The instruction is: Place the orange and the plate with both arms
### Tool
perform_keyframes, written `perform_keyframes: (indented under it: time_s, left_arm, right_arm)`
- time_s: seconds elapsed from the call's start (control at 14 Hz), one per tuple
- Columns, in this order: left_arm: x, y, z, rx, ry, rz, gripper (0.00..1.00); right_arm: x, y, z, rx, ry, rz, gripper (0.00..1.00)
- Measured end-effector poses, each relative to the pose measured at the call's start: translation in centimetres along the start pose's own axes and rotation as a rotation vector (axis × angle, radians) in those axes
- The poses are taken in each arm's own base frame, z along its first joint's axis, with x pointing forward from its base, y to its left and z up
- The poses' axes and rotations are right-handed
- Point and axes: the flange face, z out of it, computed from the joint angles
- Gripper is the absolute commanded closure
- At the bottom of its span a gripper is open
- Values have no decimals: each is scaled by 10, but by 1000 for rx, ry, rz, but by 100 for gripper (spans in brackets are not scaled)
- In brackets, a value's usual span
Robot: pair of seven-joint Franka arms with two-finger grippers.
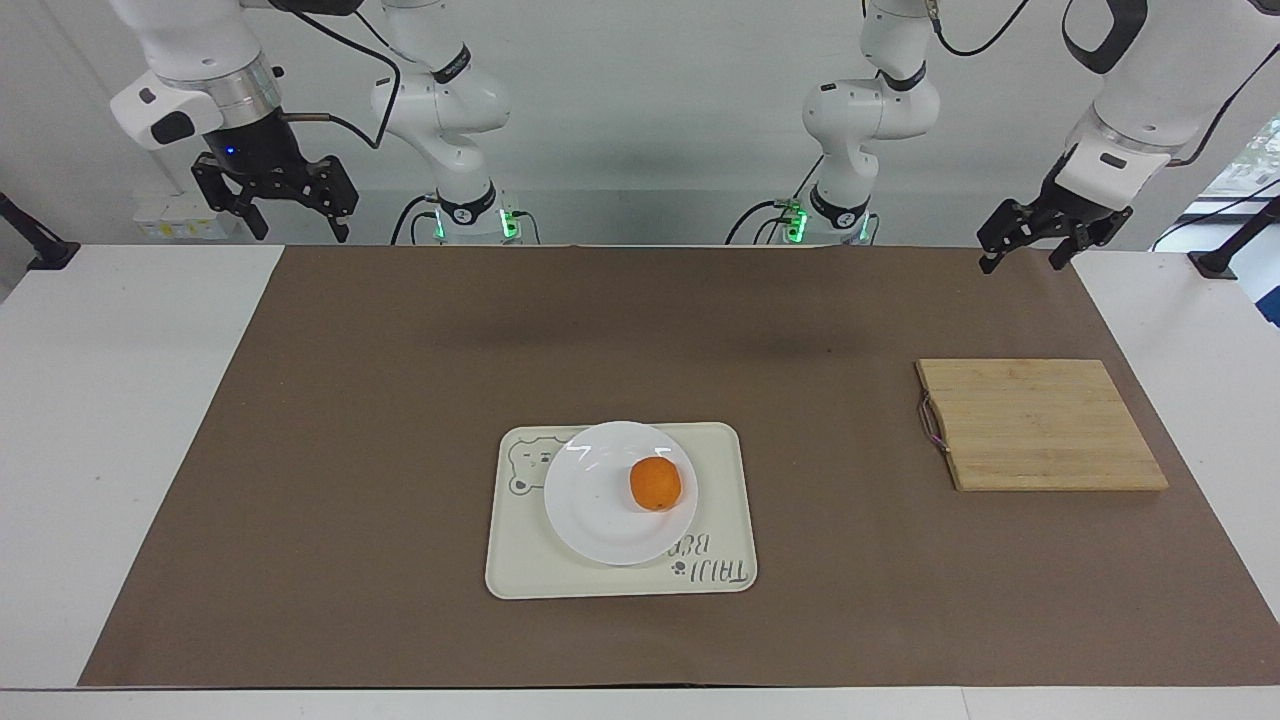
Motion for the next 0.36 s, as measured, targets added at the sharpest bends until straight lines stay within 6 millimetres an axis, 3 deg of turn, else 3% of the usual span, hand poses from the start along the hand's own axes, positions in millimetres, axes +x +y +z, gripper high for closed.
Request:
perform_keyframes:
  time_s: [0.36]
  left_arm:
    - [0, 0, 0, 0, 0, 0, 0]
  right_arm:
    - [-3, 0, 2, 17, -28, 3, 0]
